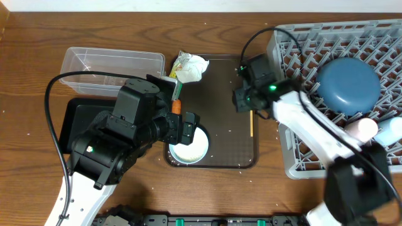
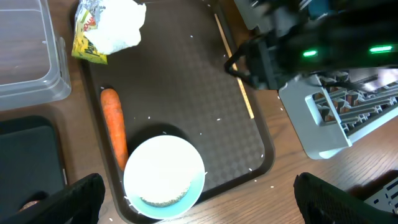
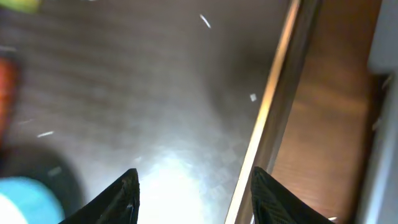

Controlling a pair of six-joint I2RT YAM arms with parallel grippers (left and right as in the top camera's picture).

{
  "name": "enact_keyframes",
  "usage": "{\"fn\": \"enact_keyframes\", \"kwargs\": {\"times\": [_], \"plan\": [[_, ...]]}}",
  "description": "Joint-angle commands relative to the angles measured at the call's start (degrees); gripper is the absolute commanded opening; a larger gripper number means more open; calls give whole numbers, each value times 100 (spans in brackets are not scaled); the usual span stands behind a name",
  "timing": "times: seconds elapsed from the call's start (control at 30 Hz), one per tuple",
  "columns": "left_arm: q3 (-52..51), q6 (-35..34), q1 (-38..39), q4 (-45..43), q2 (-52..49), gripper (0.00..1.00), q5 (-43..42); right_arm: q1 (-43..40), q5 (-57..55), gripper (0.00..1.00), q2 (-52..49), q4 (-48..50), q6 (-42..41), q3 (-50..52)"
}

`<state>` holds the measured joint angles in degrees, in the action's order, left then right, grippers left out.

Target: Sort waste into correct bins and load items into the dishwasher rack

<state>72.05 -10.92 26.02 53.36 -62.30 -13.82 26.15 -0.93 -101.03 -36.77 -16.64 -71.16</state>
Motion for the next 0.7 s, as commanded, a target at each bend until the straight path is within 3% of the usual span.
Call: {"fn": "enact_keyframes", "kwargs": {"times": [0.0,0.5,0.67], "plan": [[83,-31,-22,-2,57,98,-72,-11,-424,48,-540,76,-824,-2],[83,-31,-22,-2,57,98,-72,-142,-616,34,-1064,256,-868,-2],[83,-31,-22,-2,57,98,-72,-133,-612,18,-1333,273,-968,2]]}}
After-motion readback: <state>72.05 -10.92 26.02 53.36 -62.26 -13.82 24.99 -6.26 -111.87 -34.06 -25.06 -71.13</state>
